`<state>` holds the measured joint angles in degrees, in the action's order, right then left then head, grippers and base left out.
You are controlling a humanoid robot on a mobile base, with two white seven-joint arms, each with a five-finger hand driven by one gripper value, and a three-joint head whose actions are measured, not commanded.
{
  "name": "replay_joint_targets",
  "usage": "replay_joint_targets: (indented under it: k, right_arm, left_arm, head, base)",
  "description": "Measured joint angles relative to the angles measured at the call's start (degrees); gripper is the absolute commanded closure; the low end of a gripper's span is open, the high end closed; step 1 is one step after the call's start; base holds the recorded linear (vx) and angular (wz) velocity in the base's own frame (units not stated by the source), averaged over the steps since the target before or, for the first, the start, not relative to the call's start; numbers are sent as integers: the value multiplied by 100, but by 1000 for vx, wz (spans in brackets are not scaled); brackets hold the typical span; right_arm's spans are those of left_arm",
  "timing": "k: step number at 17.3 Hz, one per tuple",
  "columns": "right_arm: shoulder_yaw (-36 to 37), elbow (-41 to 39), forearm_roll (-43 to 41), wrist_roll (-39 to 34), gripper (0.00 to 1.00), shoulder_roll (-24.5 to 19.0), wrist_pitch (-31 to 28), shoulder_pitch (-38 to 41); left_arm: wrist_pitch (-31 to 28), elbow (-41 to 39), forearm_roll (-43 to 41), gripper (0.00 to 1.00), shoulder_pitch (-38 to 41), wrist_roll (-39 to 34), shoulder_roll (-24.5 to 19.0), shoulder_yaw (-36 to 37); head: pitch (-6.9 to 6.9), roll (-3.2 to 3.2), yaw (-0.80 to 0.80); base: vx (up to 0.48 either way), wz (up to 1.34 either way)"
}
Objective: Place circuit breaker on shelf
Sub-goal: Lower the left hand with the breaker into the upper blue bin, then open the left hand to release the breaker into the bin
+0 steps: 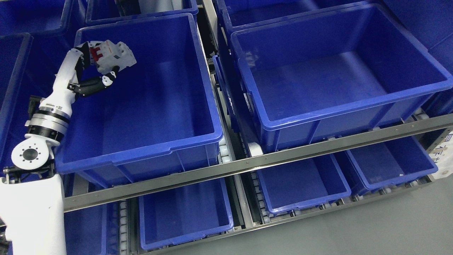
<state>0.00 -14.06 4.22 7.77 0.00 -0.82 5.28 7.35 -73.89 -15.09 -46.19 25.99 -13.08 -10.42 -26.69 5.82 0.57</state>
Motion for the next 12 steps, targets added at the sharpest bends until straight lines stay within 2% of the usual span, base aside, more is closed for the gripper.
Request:
replay_joint_targets:
  k: [6, 12]
  right_arm:
    - [0, 0, 0, 0, 0, 0, 0, 0]
    - [0, 0, 0, 0, 0, 0, 0, -1]
  left_arm:
    - [-21, 730, -719, 87, -245, 446, -363, 479]
    - [-21, 1458, -1021, 87, -760, 538, -581, 814]
  head:
    - [0, 0, 0]
    - [0, 0, 0]
  base:
    - [20, -6]
    - [0, 0]
